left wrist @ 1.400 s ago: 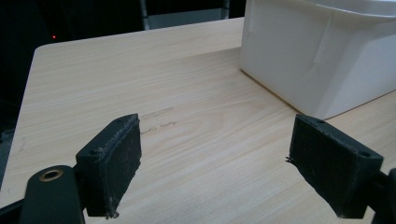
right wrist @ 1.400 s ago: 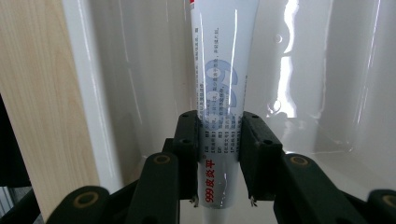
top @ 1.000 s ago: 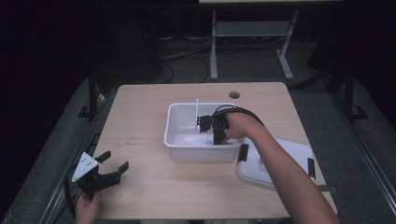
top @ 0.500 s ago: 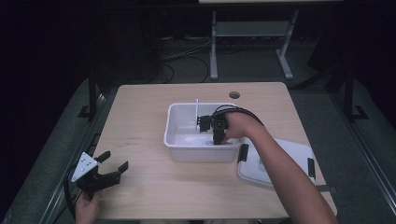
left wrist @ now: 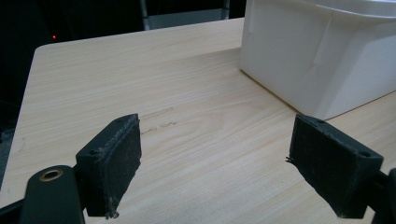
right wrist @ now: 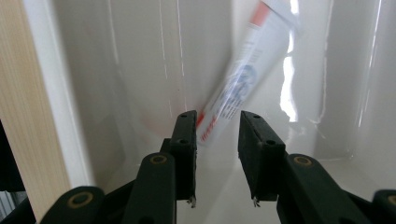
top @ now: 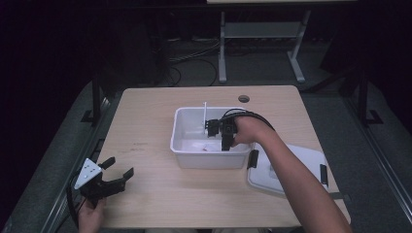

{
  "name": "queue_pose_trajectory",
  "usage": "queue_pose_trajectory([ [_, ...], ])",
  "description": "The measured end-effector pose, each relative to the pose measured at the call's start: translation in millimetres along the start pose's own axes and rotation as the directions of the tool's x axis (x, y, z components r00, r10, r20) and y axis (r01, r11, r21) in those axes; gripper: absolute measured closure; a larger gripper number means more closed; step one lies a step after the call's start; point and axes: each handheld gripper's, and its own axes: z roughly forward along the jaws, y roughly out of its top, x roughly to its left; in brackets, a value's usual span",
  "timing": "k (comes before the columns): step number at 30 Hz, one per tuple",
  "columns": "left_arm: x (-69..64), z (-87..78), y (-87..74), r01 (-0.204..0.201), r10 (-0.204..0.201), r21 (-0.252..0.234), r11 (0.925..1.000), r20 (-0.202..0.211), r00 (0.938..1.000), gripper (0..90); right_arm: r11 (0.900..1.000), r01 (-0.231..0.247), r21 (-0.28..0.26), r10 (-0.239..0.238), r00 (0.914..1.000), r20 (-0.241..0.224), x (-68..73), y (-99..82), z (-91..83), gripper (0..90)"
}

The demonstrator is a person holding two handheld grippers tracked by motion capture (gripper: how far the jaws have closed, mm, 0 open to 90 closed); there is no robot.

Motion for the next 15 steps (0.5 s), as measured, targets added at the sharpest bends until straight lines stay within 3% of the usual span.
queue_pose_trajectory([
  [15, -0.3, 0.6, 0.2, -0.008, 0.008, 0.003, 1.0, 0.001, 1.0, 16.3, 0.9997, -0.011, -0.023, 0.011, 0.9996, 0.025, 2.5, -5.5, -16.0, 66.3],
])
